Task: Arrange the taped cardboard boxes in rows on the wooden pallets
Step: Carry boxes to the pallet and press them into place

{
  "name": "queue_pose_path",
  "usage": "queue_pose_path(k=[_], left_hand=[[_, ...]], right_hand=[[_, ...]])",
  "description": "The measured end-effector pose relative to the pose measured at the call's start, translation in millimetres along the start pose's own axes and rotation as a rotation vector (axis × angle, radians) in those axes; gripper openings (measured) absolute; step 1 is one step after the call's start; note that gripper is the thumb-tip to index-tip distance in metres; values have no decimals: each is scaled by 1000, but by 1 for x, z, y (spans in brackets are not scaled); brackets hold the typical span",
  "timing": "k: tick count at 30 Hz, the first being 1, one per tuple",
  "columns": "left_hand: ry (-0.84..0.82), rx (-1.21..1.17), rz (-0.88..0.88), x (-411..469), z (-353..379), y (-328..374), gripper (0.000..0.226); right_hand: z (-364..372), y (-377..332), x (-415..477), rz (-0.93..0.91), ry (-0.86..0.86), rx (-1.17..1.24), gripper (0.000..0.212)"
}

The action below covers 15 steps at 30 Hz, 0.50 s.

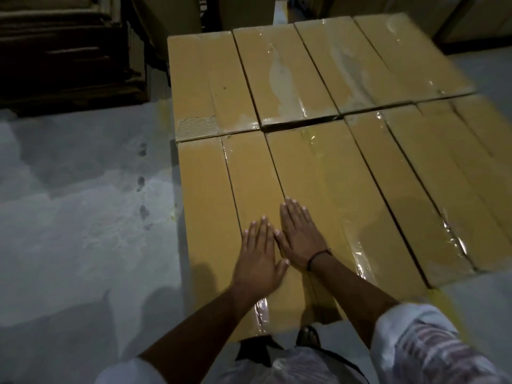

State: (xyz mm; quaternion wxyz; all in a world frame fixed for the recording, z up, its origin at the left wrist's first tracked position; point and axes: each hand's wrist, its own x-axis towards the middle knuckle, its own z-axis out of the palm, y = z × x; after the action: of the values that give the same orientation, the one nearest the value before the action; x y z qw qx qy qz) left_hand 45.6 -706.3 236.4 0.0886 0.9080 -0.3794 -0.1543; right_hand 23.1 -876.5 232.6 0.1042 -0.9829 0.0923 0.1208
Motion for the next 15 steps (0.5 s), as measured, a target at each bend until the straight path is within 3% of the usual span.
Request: queue_pose_path(k=[7, 15], left_hand=[[-89, 34, 58, -27, 16, 71, 92], [-202, 77, -7, -47, 11, 123, 147]], right_hand=[[9, 61, -93, -83, -86, 5, 79], [9, 117, -170, -199, -125, -78, 89]])
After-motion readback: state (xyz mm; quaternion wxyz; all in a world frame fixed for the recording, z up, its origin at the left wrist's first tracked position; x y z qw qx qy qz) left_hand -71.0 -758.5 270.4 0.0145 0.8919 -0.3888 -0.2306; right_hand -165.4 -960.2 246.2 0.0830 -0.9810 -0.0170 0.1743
